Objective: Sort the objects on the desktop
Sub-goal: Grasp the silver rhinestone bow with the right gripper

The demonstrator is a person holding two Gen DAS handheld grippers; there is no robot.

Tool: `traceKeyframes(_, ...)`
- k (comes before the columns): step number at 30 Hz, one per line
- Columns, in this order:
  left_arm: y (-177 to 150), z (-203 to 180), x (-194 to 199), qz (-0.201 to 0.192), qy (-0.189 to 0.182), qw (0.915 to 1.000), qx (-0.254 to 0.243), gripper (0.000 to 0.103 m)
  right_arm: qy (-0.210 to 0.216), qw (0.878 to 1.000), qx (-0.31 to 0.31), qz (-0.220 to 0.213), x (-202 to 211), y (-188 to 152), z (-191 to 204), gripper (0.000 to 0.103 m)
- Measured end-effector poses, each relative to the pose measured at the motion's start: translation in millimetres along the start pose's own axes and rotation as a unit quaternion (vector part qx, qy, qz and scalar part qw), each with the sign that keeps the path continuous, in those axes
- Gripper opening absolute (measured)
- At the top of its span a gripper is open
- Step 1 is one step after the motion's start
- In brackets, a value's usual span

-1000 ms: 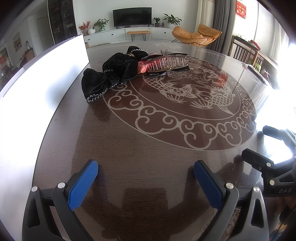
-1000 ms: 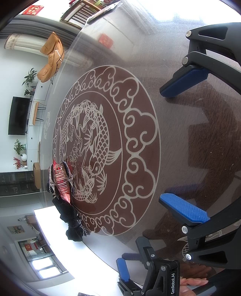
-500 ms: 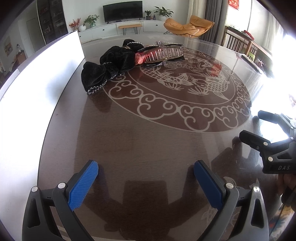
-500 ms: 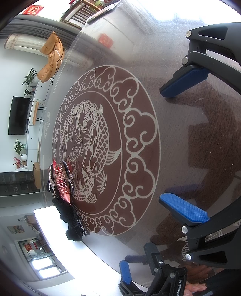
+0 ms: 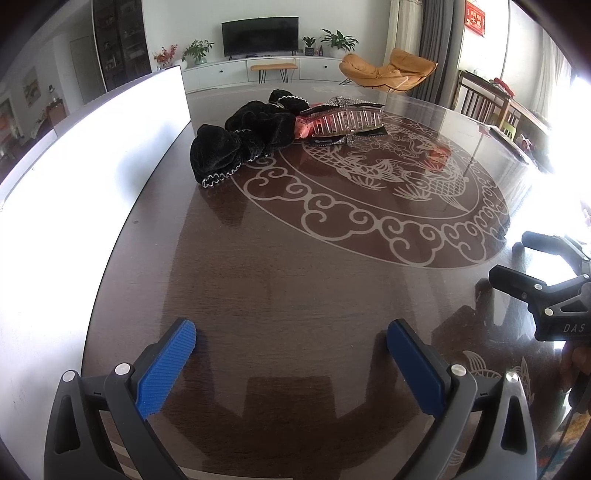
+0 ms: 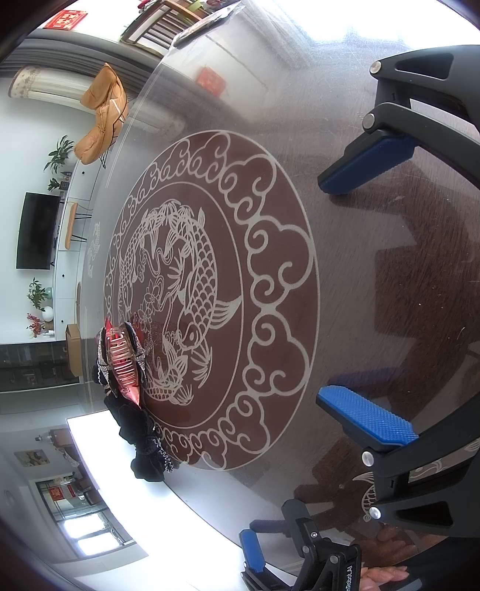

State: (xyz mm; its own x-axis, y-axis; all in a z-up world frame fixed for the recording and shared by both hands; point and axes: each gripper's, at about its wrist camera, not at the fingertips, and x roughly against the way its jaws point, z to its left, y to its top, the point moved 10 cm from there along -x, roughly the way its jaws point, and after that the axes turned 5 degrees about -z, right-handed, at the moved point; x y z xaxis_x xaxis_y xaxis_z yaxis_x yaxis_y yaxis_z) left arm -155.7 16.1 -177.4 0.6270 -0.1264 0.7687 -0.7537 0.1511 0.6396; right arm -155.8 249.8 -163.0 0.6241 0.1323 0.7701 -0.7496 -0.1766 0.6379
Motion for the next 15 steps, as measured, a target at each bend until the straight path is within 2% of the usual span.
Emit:
traceKeyframes(4,0,0,0,-0.004,0.0,1.0,0.0,0.103,0.005,1.0,0.004,0.01,-1,1,0,0.103)
traceKeyframes(6,0,0,0,-0.005,0.0,1.0,0.0,0.103,0.007,1.0,0.003,0.005,1,14,-2,0.103)
traceKeyframes(10,0,0,-1,-0.007,0.0,1.0,0.001,0.103,0.028,0.998,0.033,-0.041,1,90,13,0.103)
traceKeyframes(12,0,0,-1,-0.006,0.0,1.0,0.001,0.103,0.056,0.997,0.041,-0.04,-17,133,28,0.103)
traceKeyframes(15,1,0,-1,-0.007,0.001,1.0,0.001,0.103,0.068,0.997,0.032,-0.031,-55,191,47,0.103)
